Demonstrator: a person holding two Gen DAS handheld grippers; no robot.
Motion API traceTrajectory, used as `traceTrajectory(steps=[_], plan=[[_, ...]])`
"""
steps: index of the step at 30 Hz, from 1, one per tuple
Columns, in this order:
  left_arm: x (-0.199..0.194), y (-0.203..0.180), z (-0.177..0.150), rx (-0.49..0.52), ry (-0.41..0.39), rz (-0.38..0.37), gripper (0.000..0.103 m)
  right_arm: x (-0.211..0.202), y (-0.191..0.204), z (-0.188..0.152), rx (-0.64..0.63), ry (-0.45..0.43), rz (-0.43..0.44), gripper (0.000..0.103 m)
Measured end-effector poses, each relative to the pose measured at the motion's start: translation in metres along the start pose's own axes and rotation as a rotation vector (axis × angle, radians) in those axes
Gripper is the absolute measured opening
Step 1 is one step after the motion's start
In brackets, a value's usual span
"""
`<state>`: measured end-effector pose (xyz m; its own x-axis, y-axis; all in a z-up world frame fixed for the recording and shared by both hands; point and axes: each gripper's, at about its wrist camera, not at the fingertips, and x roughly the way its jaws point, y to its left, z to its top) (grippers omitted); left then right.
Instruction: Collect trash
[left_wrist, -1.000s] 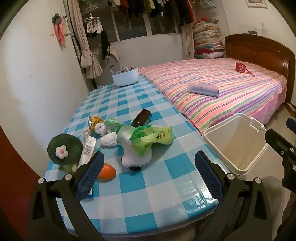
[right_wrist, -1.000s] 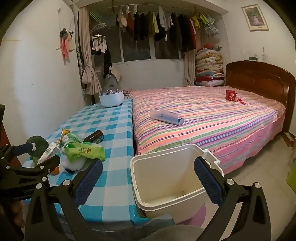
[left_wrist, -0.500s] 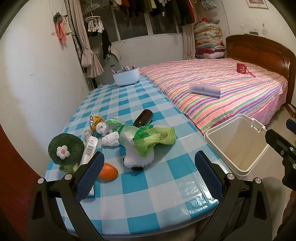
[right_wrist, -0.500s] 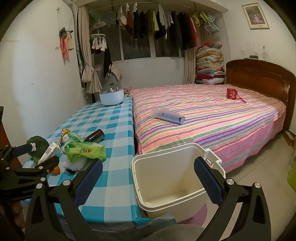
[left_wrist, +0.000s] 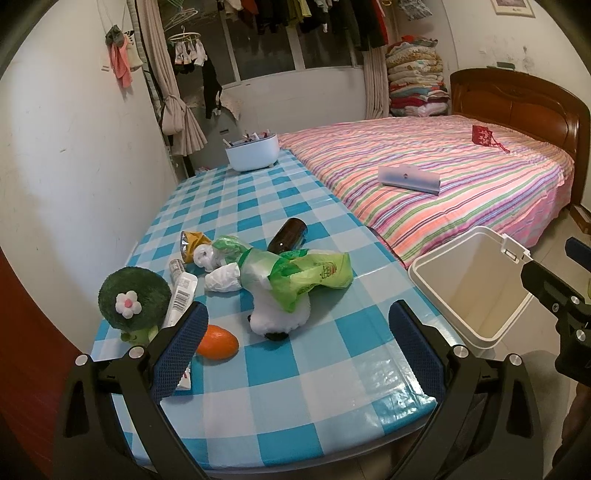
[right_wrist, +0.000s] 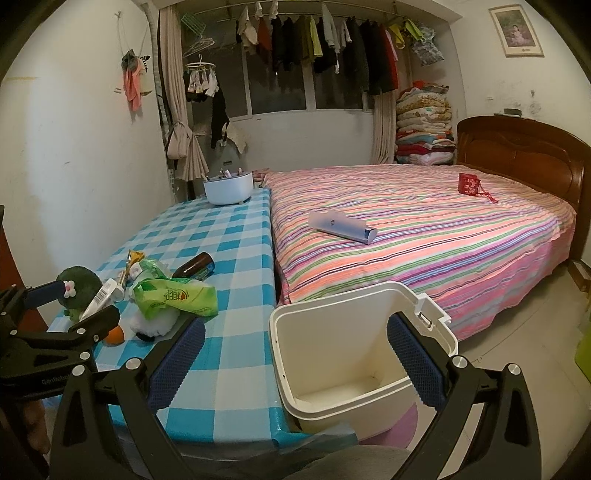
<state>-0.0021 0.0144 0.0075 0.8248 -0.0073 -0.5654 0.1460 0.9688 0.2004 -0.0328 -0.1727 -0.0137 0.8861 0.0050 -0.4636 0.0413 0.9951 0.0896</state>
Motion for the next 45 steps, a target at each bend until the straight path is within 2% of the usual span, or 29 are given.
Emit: traceTrajectory(steps=[45], plan=[[0.003,0.011,-0.006,-0.003,0.015,0.020,0.097,0.010,0.010,-0.001,0.001,0.039,0.043,0.097]])
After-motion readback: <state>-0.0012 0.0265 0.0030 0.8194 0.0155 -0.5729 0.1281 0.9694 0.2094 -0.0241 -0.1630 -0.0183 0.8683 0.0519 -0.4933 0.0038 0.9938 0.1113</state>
